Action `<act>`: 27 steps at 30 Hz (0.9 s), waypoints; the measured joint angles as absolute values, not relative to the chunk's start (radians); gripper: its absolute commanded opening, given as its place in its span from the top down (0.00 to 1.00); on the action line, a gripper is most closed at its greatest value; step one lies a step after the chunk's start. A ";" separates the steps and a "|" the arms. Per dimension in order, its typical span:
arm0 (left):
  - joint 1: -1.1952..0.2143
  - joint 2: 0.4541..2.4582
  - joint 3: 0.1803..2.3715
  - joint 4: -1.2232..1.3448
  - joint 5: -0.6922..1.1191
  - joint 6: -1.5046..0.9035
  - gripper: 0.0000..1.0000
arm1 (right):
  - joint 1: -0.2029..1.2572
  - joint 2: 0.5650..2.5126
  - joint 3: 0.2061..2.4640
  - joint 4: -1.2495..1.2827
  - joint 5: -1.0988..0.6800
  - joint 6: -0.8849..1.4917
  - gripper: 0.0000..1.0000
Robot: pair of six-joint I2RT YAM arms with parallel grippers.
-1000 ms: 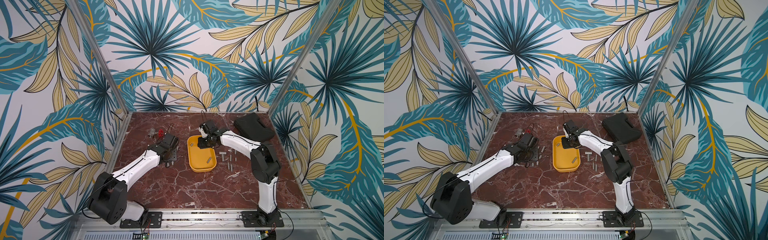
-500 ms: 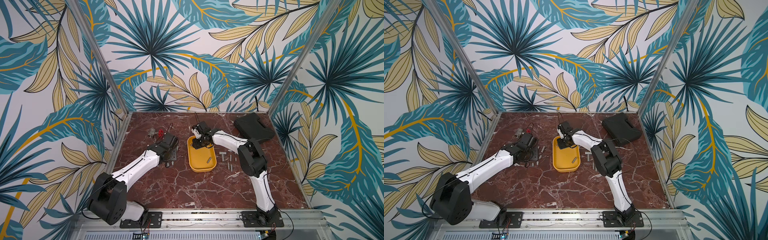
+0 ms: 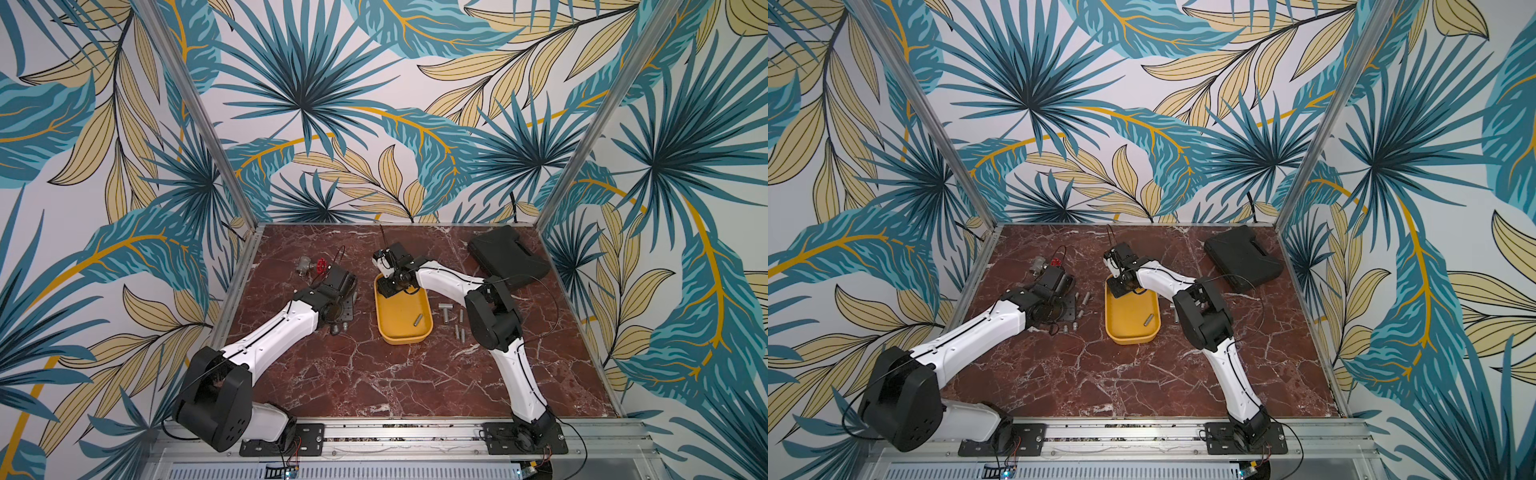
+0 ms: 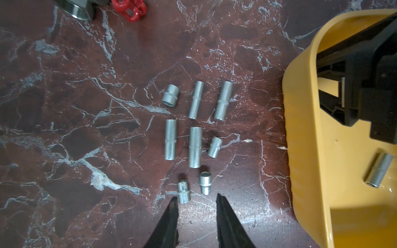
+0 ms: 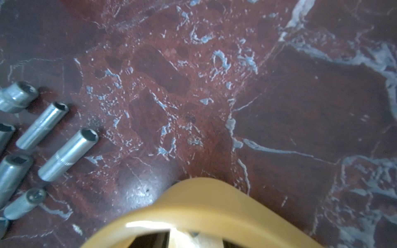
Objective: Take out the socket from the storage box
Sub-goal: Pick up the socket head from the storage box.
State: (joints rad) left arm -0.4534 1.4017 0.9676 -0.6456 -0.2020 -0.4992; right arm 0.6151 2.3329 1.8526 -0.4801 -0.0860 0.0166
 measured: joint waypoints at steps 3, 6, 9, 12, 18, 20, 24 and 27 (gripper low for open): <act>-0.453 1.396 0.967 -0.646 -0.202 -0.502 0.67 | 0.615 2.341 1.867 -0.487 -0.083 0.006 0.68; -0.453 1.390 0.967 -0.646 -0.202 -0.503 0.67 | 0.615 2.344 1.870 -0.493 -0.083 0.005 0.74; -0.453 1.390 0.967 -0.646 -0.202 -0.505 0.67 | 0.615 2.344 1.870 -0.493 -0.084 0.009 0.80; -0.453 1.390 0.967 -0.646 -0.202 -0.505 0.67 | 0.615 2.342 1.861 -0.481 -0.083 0.016 0.82; -0.453 1.390 0.967 -0.646 -0.202 -0.506 0.67 | 0.615 2.305 1.806 -0.463 -0.073 0.034 0.84; -0.453 1.390 0.967 -0.646 -0.202 -0.506 0.66 | 0.615 2.283 1.776 -0.464 -0.067 0.044 0.84; -0.453 1.390 0.967 -0.646 -0.202 -0.506 0.67 | 0.614 2.221 1.726 -0.468 -0.050 0.062 0.84; -0.453 1.390 0.967 -0.645 -0.202 -0.505 0.66 | 0.609 2.150 1.687 -0.466 -0.041 0.076 0.84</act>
